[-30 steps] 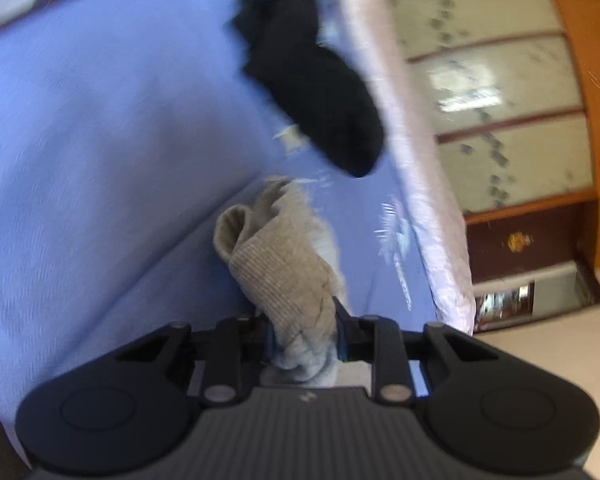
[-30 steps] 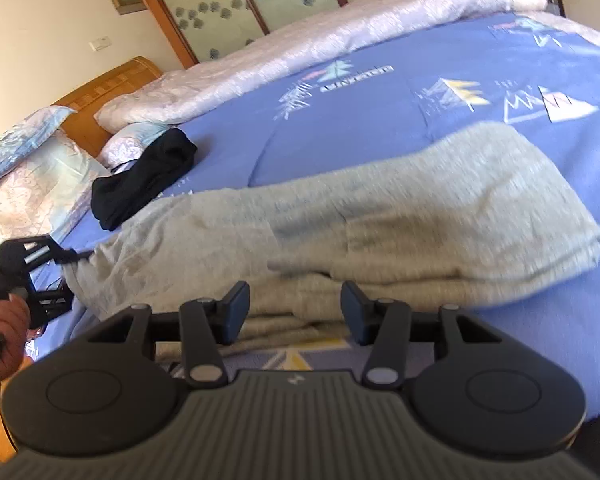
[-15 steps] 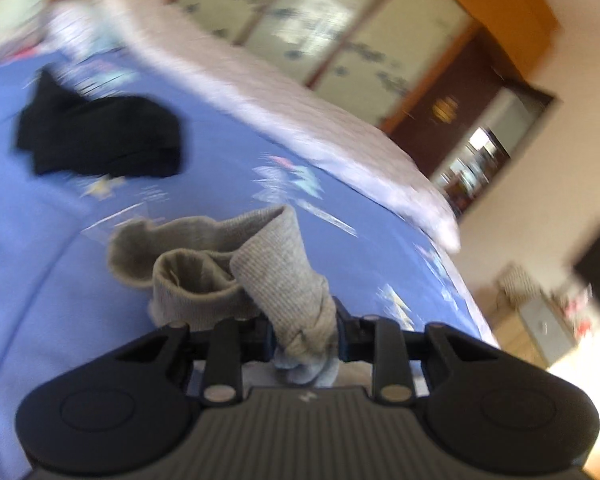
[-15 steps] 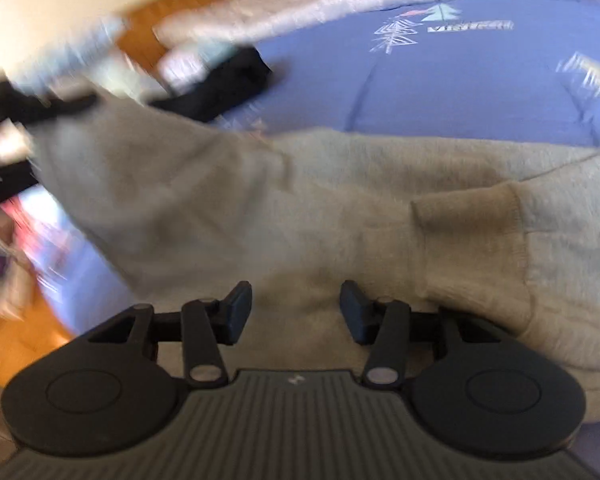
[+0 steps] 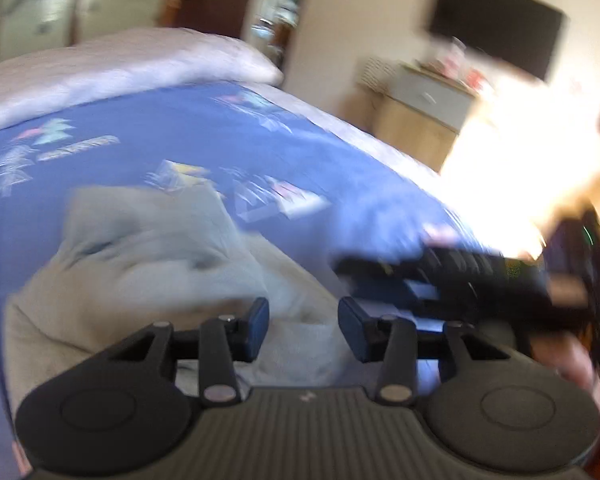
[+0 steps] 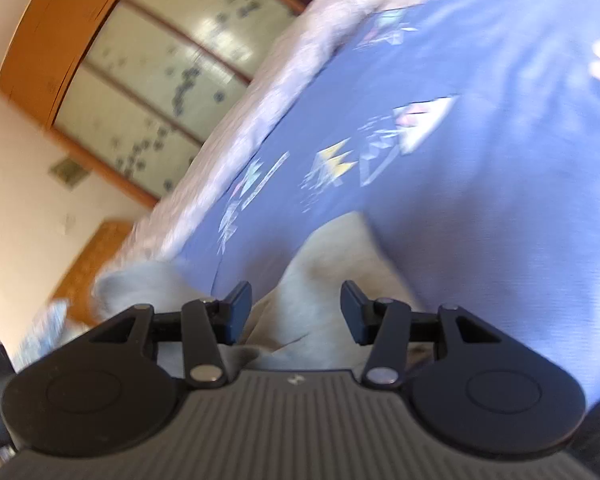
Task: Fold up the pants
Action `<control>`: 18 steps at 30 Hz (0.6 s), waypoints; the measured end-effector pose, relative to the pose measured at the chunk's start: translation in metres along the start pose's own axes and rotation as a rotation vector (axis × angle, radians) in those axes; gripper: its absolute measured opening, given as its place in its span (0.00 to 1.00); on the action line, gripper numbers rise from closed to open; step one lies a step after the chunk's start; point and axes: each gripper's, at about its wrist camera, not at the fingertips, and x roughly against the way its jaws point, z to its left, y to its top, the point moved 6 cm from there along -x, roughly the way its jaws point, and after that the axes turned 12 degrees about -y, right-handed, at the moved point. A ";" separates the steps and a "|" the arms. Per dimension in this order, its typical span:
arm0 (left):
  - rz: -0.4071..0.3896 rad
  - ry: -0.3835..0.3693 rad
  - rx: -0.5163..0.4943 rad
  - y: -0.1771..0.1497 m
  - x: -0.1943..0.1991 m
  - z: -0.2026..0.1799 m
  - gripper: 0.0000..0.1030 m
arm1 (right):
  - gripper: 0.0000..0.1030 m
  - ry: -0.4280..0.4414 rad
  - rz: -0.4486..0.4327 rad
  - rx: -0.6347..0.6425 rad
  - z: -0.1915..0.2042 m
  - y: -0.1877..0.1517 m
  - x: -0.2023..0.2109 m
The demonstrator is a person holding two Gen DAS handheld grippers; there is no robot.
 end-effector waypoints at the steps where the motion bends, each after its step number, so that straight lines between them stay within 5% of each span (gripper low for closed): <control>1: -0.001 -0.007 -0.036 -0.006 0.007 -0.006 0.41 | 0.51 0.008 -0.002 0.005 -0.001 0.000 0.001; 5: -0.082 0.072 -0.031 -0.022 0.071 0.008 0.52 | 0.51 0.053 -0.016 0.081 0.009 0.006 -0.001; 9: -0.128 0.240 0.058 -0.034 0.119 0.056 0.62 | 0.52 0.065 -0.026 0.197 0.025 0.004 -0.009; 14: -0.080 0.320 0.115 -0.059 0.114 0.077 0.67 | 0.60 0.016 -0.021 0.280 0.041 -0.001 -0.036; 18: -0.002 0.358 0.120 -0.084 0.095 0.083 0.54 | 0.60 -0.050 0.049 0.373 0.050 0.003 -0.078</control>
